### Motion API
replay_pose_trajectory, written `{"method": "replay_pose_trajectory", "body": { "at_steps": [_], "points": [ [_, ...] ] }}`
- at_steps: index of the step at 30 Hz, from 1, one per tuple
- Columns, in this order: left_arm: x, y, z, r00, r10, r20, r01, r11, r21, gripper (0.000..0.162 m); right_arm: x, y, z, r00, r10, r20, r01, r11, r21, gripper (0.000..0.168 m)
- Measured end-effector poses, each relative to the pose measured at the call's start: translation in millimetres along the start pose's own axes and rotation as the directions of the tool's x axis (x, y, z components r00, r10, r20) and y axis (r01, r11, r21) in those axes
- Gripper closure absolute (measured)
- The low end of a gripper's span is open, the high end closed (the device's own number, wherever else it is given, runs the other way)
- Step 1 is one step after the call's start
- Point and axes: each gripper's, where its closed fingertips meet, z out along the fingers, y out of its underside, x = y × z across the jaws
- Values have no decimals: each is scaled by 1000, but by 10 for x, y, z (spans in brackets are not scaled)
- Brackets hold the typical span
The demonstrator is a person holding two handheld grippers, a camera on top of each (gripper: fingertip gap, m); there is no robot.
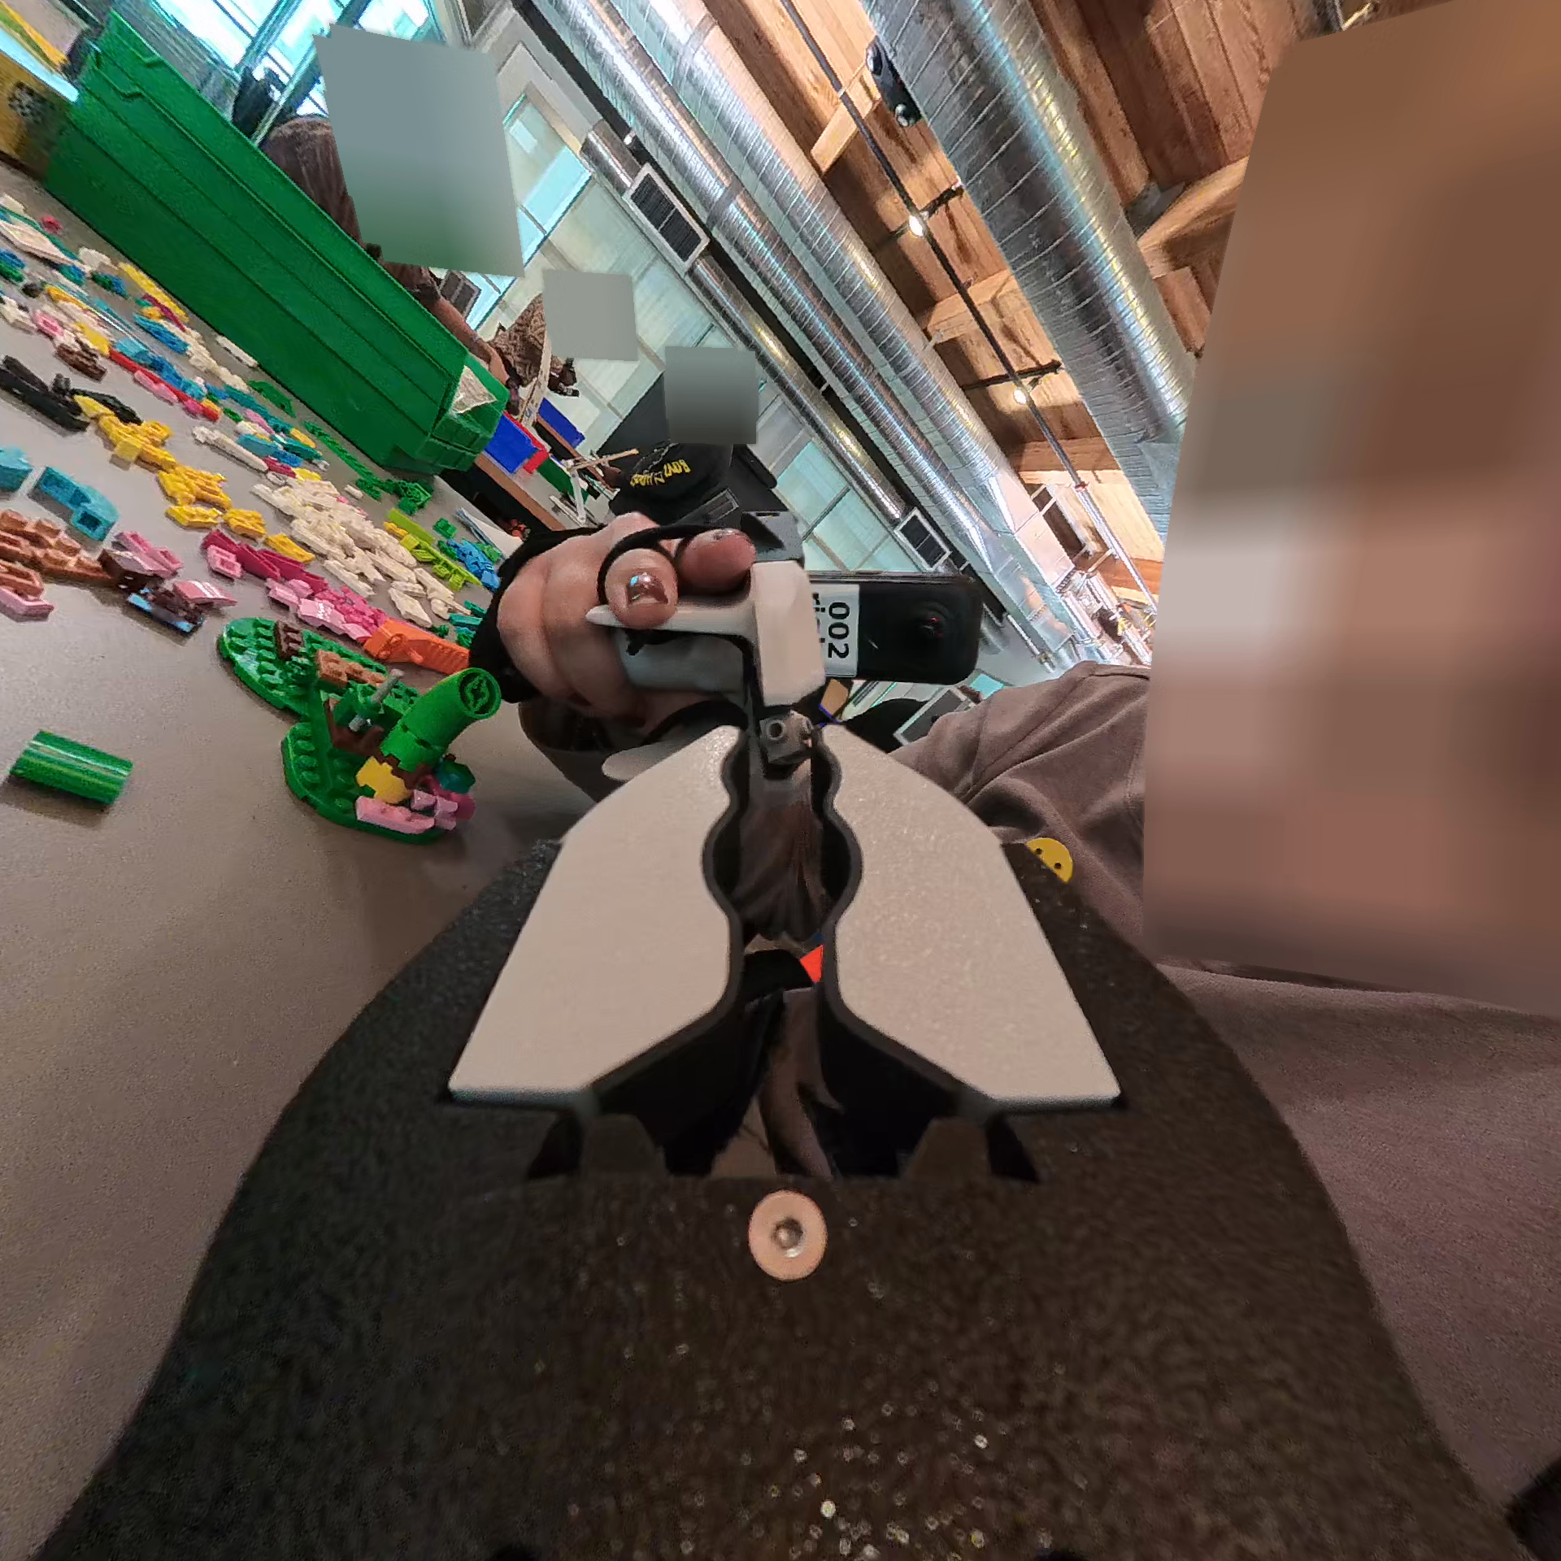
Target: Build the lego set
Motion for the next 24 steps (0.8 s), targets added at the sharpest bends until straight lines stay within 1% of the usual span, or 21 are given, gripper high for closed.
{"method": "replay_pose_trajectory", "body": {
  "at_steps": [1,5,8,10,15,18,24],
  "points": [
    [16,2,0,1000,-8,-13,8,1000,0,153,-4,1,-2,1000,0,3,0,1000,-1,157],
    [59,13,1,999,14,-33,-15,1000,-8,154,-13,-42,-3,1000,12,8,-12,1000,19,157],
    [21,-48,-5,997,77,12,-77,997,23,154,41,-6,2,999,12,-33,-12,1000,-6,156],
    [-30,-95,-18,995,87,49,-89,995,48,154,75,24,2,998,8,-59,-10,1000,-21,152],
    [-125,-182,-42,986,106,126,-119,988,97,155,182,57,-7,989,-37,-142,29,998,-53,154],
    [-145,-201,-41,985,104,141,-120,987,109,155,214,85,-3,984,-52,-172,41,997,-66,154],
    [-148,-234,-30,984,106,140,-125,983,136,154,217,116,18,981,-62,-184,46,995,-90,152]
  ]
}}
